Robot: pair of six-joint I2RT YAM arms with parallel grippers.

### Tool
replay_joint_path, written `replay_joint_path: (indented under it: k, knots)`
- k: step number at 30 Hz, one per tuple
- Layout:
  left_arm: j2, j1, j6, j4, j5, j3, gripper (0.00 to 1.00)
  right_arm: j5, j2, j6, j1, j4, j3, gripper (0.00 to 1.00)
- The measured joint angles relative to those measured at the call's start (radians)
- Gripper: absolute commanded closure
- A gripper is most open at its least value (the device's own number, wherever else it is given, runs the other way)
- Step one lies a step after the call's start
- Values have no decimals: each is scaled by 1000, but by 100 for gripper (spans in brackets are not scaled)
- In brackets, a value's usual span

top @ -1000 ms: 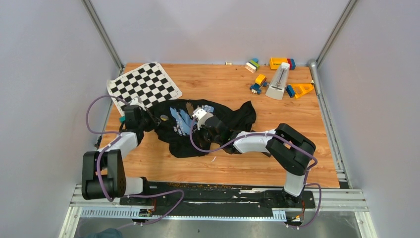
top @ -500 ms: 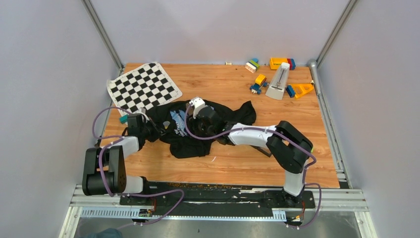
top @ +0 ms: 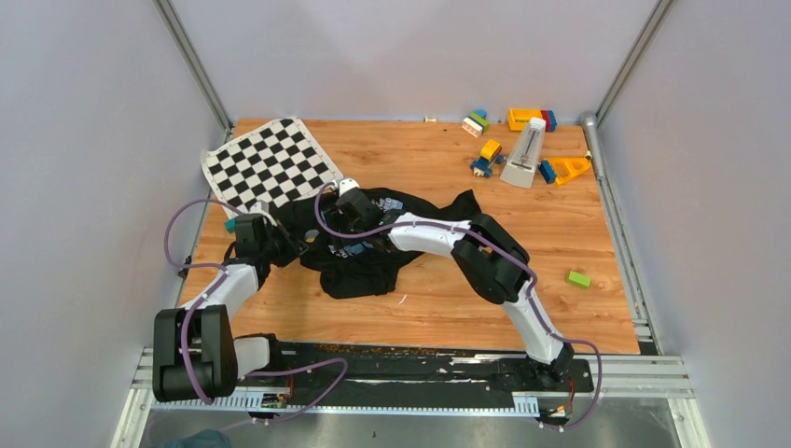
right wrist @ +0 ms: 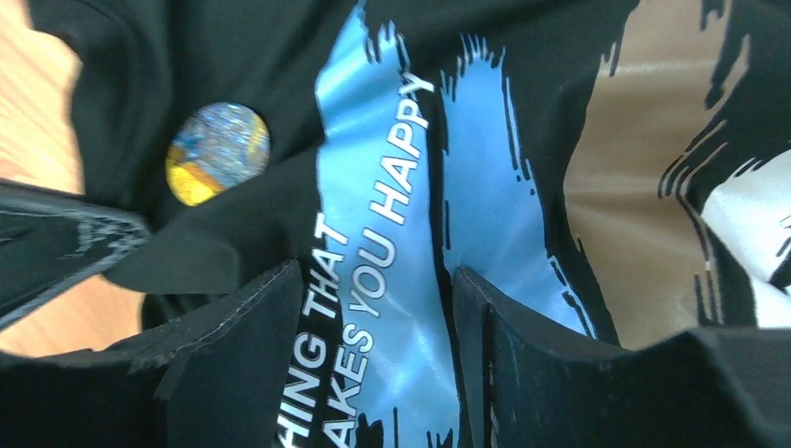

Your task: Remove the brooch from the garment

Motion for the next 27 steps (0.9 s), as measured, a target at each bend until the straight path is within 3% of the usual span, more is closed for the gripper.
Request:
replay_joint_path:
  k: [3,5,7,15,22,25,27]
  knots:
    - [-3,0,2,-2,0,0,100,16,42,-2,2,-51,34,54]
    - [-3,0,2,-4,2,0,100,24,42,-2,5,-67,41,82]
    - [-5,0,2,-11,2,0,100,24,42,-10,8,-72,36,99]
    - [-58,-48,4,-85,-19,-2,94,3,-138,-33,13,-10,-229,100]
    - [-81,-269,1,-237,-193,45,71,11,-293,-43,19,49,-394,100]
    - [-104,-349,-5,-317,-294,84,48,23,-317,-45,19,106,-453,100]
    - [-137,-387,-7,-367,-361,101,45,24,-325,-45,19,137,-488,100]
